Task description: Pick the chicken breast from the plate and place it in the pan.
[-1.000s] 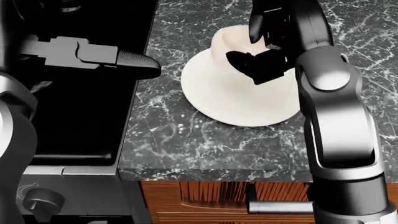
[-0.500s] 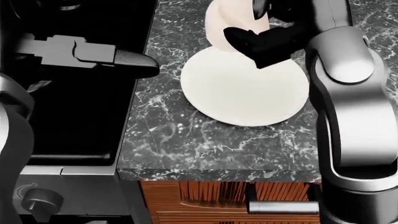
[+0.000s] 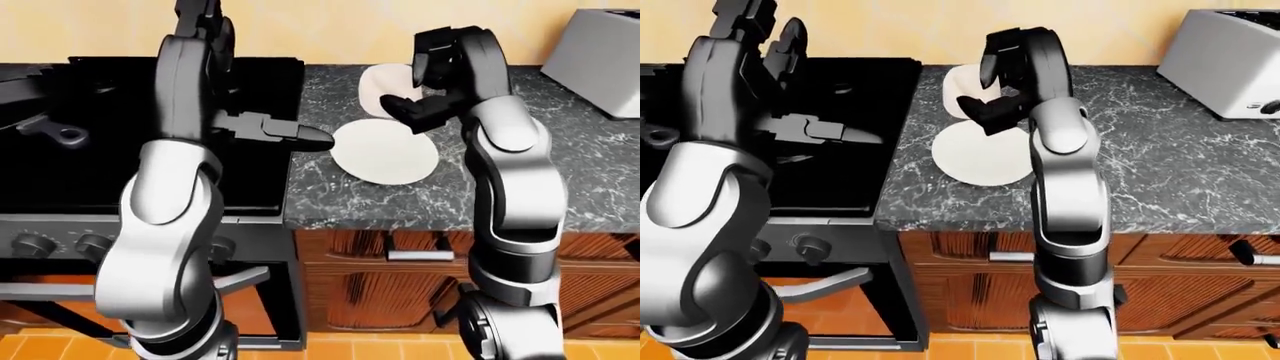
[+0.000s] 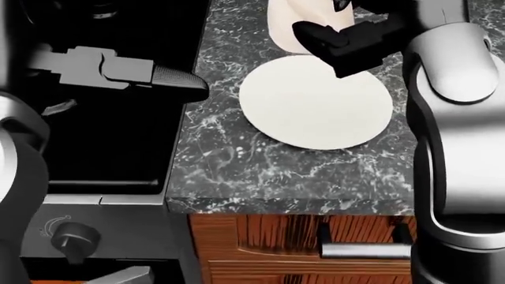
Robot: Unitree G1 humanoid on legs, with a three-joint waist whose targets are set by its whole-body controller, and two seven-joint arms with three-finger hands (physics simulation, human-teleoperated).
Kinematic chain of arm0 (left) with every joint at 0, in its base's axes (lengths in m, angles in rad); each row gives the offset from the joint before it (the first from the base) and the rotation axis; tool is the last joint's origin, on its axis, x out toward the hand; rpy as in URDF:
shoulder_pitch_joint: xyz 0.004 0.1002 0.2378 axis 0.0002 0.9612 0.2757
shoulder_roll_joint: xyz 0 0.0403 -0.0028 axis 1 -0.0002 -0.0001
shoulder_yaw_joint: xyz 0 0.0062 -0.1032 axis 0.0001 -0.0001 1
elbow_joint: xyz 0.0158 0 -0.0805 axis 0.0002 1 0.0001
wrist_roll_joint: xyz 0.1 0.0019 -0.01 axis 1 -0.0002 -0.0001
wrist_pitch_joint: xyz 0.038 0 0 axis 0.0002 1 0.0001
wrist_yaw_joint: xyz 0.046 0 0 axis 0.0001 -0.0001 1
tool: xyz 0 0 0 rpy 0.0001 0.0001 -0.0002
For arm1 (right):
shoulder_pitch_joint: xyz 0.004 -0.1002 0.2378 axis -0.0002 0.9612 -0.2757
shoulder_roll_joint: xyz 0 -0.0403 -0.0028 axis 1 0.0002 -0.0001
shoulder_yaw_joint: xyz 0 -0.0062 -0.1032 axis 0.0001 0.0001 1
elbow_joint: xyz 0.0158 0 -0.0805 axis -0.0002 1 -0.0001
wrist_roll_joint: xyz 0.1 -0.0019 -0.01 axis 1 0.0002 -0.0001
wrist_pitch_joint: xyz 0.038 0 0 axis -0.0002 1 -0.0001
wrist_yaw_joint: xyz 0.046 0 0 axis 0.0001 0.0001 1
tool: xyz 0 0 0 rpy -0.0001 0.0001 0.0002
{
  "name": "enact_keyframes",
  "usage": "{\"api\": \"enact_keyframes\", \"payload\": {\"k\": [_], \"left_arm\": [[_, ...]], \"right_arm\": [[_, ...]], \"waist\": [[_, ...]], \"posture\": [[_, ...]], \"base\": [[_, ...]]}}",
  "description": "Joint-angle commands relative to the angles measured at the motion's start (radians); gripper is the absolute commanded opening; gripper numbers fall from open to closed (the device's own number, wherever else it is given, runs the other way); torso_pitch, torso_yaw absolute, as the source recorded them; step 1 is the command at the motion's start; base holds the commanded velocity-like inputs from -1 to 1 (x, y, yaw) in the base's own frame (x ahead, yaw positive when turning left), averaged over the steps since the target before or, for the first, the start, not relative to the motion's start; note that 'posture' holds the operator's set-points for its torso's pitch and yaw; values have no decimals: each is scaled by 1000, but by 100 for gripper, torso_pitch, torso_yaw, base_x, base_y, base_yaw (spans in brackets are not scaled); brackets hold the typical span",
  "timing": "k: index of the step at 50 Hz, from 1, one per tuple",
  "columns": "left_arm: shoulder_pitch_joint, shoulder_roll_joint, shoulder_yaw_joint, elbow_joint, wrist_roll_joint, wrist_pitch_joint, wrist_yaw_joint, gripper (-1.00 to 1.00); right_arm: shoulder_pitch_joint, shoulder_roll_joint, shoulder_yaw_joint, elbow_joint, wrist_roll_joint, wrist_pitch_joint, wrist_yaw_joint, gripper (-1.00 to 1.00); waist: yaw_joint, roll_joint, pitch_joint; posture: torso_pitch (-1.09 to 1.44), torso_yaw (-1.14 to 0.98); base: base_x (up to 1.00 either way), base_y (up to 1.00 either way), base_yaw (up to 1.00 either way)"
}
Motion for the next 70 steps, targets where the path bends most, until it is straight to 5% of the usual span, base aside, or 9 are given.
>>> {"api": "enact_keyframes", "payload": {"k": [1,7,12,19,22,23,39,43,70], "left_arm": [[-22,9,16,-16,9,-29,7,100],[-23,8,15,-17,11,-28,7,100],[-24,9,17,-19,9,-26,6,100],[-20,11,18,-18,8,-31,5,100],[-19,11,17,-16,8,-33,5,100],[-19,10,17,-17,8,-32,5,100],[-24,8,16,-21,11,-22,6,100],[-25,8,17,-21,10,-22,6,100],[-21,11,16,-27,7,-23,6,100]], "right_arm": [[-38,0,4,-33,4,-37,-3,-100],[-37,1,5,-33,5,-44,-4,-100],[-38,2,1,-37,11,-45,-8,-100],[-36,-1,8,-39,3,-50,-7,-100],[-36,-1,9,-41,0,-51,-5,-100],[-38,-1,9,-42,-2,-51,-5,-100],[-35,4,13,-42,-28,-62,9,-100],[-34,6,13,-43,-34,-62,12,-100],[-30,6,15,-52,-39,-82,12,-100]], "waist": [[9,-20,-36],[18,67,-11],[-9,41,-3],[18,-42,31],[34,-136,31],[21,-80,50],[4,-7,-6],[-9,65,-6],[1,-36,0]], "posture": [[0,0],[0,0],[0,0],[0,0],[0,0],[0,0],[0,0],[0,0],[0,0]], "base": [[-65,0,0],[-39,0,0],[0,0,0],[0,0,0],[0,0,0],[0,0,0],[0,9,0],[0,28,0],[0,6,0]]}}
